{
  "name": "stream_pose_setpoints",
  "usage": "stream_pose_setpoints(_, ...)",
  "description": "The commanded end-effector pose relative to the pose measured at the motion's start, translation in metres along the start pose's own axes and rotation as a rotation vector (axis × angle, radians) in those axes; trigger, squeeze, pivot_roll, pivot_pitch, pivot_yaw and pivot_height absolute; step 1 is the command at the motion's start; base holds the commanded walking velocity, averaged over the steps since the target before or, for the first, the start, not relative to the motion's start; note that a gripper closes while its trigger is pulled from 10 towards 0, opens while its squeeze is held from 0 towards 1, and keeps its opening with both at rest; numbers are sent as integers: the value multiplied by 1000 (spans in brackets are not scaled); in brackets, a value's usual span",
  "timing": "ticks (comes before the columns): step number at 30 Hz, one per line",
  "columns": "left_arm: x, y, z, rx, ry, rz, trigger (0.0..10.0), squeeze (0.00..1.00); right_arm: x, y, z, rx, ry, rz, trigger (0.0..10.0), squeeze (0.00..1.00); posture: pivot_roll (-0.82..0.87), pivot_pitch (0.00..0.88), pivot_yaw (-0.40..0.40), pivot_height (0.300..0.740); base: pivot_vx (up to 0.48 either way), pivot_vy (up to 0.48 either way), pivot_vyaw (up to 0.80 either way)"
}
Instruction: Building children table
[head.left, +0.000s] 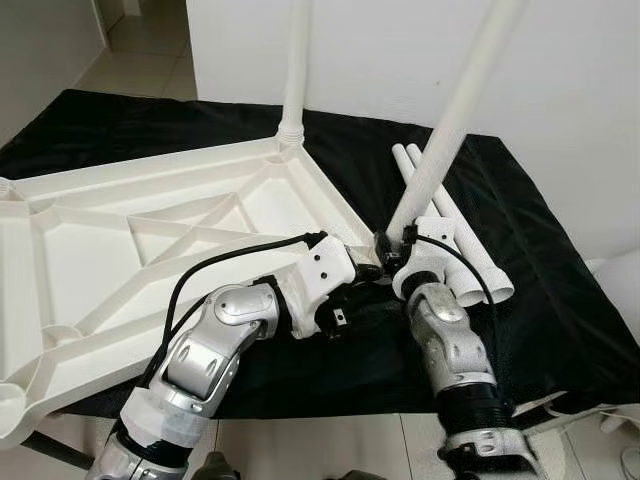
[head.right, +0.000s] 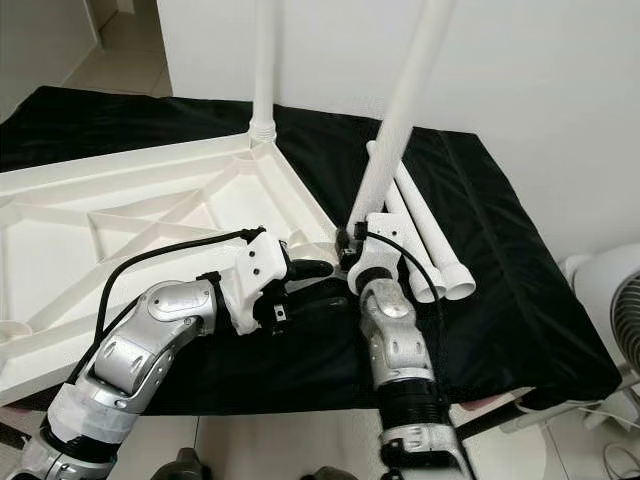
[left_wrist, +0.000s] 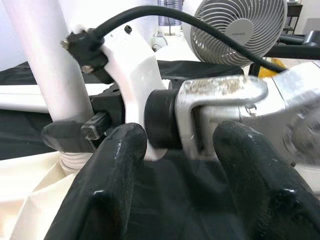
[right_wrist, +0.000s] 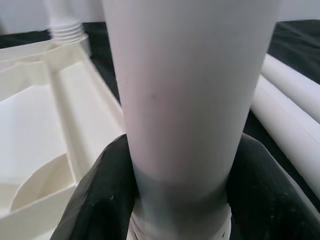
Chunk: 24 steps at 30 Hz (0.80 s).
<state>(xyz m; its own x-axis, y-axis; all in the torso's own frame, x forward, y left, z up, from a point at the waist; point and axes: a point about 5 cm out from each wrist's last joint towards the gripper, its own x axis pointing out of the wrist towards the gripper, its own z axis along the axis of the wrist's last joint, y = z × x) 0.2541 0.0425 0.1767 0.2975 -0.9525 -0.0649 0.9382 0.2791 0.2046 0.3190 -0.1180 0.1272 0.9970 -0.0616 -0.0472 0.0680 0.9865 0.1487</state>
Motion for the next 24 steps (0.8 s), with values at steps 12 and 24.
stream_pose_setpoints(12, 1, -1, 0, -4, 6, 30, 10000, 0, -9, 10, -6, 33, 30, -2, 10000, 816, 63, 13, -114, 740, 0, 0, 0)
stream_pose_setpoints(24, 1, 0, 1, -3, 6, 37, 10000, 0, -10, -25, 12, -18, -61, 231, 10000, 0, 61, 10, -111, 740, 0, 0, 0)
